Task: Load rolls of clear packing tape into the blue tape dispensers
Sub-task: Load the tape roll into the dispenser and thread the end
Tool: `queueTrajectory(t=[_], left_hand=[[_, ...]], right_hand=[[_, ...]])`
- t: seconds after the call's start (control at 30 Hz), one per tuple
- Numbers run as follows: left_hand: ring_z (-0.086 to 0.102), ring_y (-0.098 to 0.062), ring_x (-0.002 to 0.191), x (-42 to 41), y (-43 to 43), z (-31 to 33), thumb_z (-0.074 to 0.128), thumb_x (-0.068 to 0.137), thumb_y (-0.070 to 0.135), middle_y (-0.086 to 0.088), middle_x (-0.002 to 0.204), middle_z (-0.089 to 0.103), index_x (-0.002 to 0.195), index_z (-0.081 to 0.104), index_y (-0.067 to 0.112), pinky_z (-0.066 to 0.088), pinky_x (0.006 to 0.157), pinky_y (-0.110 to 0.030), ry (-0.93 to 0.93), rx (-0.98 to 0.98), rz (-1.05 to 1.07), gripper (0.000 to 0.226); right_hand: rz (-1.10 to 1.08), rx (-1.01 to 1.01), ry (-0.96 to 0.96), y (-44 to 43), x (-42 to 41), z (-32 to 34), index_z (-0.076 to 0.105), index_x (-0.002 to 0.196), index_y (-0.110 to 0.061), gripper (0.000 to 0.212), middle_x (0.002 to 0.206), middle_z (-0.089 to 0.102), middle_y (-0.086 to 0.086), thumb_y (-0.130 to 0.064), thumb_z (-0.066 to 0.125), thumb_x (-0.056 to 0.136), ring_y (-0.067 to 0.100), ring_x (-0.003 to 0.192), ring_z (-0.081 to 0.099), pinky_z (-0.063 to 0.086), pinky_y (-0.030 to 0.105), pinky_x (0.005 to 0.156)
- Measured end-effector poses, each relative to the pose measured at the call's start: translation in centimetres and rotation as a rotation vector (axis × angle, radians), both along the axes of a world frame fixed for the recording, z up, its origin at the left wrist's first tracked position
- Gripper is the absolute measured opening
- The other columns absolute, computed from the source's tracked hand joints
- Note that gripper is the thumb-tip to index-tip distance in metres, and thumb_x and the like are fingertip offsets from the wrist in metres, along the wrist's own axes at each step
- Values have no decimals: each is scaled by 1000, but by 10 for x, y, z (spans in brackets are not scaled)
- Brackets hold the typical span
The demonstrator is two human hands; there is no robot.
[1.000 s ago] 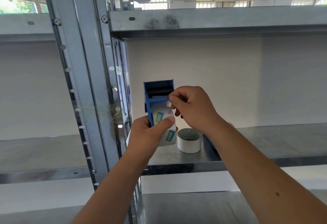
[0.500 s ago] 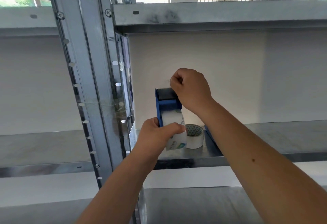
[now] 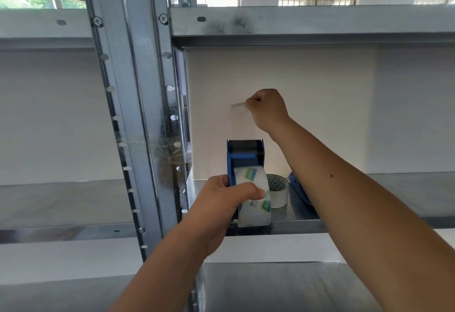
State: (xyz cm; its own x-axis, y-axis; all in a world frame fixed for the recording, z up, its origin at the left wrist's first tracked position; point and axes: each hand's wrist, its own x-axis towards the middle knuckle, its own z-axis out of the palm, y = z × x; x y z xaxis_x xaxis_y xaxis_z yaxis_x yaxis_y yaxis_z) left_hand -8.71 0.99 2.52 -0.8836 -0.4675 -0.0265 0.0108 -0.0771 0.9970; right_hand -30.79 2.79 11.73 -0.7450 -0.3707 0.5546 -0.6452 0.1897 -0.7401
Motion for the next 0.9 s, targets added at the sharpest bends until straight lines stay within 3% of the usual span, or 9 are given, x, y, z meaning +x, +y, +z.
queueTrajectory(t=[0.13,0.27,0.33,0.47,0.6,0.73,0.8,0.9], left_hand=[[75,-39,109,3,0,-2,87,46,24,-22,112,79,124,63,-2,55,105,-61,-4,28,-27,86],[75,-40,111,5,-2,-3,82,56,16,-22,111,80,117,68,-2,53,106,-63,-15,41,-57,65],[75,-40,112,7,-4,-3,84,55,16,-22,114,80,119,69,-1,53,106,-62,-16,57,-74,68],[74,-39,116,8,-9,-4,81,63,14,-21,118,79,122,68,2,54,106,-61,-21,89,-122,61],[75,-37,115,7,-7,-6,79,80,8,-21,120,79,123,68,2,57,104,-55,-31,114,-172,45],[79,-24,99,7,-6,-10,67,95,1,-17,116,81,113,72,9,61,95,-44,-18,91,-246,20],[80,-21,97,8,-8,-11,59,99,1,-14,113,82,114,71,10,62,92,-40,-1,96,-279,22],[79,-24,104,11,-13,-9,64,96,5,-16,119,80,124,69,7,63,93,-41,51,105,-325,29]], right_hand=[[2,-20,-56,-4,-7,-2,51,54,-15,35,56,46,-2,-10,57,89,13,54,43,34,25,57],[-4,-59,-85,-10,-8,-4,53,57,-17,33,58,49,-1,-10,59,88,14,55,44,33,24,54],[-1,-57,-91,-11,-7,-3,55,59,-16,30,60,52,0,-11,60,89,14,56,47,34,24,53],[7,-65,-140,-12,-8,-7,68,77,3,20,65,54,6,-10,59,90,14,55,43,31,22,49],[48,-120,-227,-12,-7,-12,64,97,21,31,68,46,9,-8,56,89,16,50,33,22,15,38],[112,-132,-222,-8,0,-10,70,89,8,22,61,48,1,-4,52,88,13,46,36,25,16,39],[116,-126,-219,-6,2,-10,70,85,1,19,60,49,0,-4,52,89,12,44,36,25,15,37],[100,-111,-267,-5,-3,-13,67,85,-3,13,67,46,10,-6,54,88,16,47,33,22,17,39]])
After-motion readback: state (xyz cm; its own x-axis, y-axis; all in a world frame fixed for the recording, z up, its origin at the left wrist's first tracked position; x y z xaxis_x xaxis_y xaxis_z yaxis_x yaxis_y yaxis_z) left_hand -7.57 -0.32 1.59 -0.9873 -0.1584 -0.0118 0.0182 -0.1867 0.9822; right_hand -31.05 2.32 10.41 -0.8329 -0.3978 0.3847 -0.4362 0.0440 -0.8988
